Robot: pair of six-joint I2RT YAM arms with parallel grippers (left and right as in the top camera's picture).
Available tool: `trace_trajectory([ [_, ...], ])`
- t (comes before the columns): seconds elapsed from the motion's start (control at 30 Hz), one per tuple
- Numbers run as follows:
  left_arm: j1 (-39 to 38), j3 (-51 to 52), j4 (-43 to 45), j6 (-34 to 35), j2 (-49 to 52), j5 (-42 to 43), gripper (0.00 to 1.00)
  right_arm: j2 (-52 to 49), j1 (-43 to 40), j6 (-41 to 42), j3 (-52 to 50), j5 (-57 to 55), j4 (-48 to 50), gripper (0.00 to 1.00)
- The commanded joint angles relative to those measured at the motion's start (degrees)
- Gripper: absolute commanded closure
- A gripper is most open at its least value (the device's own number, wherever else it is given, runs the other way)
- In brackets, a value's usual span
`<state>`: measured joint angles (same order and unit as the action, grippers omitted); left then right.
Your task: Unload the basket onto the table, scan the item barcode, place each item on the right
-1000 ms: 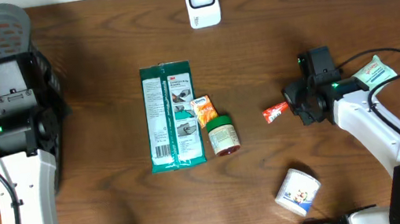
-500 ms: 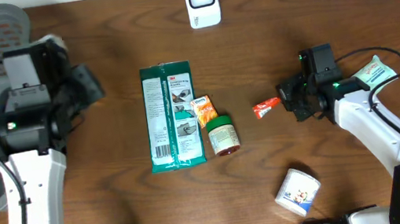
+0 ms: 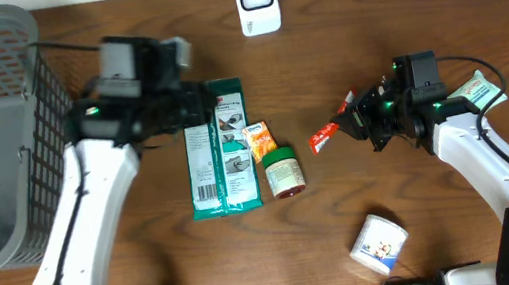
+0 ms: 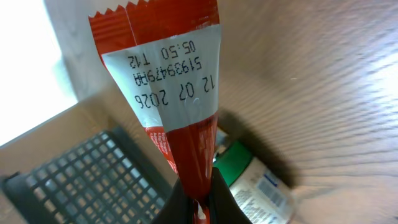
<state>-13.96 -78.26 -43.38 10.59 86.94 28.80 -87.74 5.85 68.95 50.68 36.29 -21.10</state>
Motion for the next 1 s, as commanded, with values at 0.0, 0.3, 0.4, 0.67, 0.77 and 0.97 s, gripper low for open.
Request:
trace_trajectory([
  [0.0, -3.3, -1.1, 0.7, -7.4, 2.5, 8.6, 0.64, 0.6, -0.3, 1.4, 0.5, 3.0, 1.7, 0.99],
  [0.3, -10.0, -1.1, 5.2, -15.2, 4.1, 11.9, 0.48, 0.6, -0.1, 5.5, 0.5, 3.5, 4.2, 0.99],
  [0.4, -12.1, -1.1, 5.4, -15.3, 4.4, 9.1, 0.48, 0.6, -0.1, 6.3, 0.5, 5.2, 5.2, 0.99],
  [0.67, -16.7, -0.9, 6.7, -15.3, 6.8, 3.5, 0.47, 0.6, 0.1, 7.8, 0.5, 10.8, 8.3, 0.99],
  [0.77, -17.2, -0.9, 7.6, -15.3, 8.0, 3.5, 0.46, 0.6, 0.5, 7.8, 0.5, 11.2, 8.3, 0.99],
  [0.97, -17.2, -0.9, 8.1, -15.3, 9.7, 3.5, 0.46, 0.6, 0.8, 8.8, 0.5, 11.2, 8.6, 0.99],
])
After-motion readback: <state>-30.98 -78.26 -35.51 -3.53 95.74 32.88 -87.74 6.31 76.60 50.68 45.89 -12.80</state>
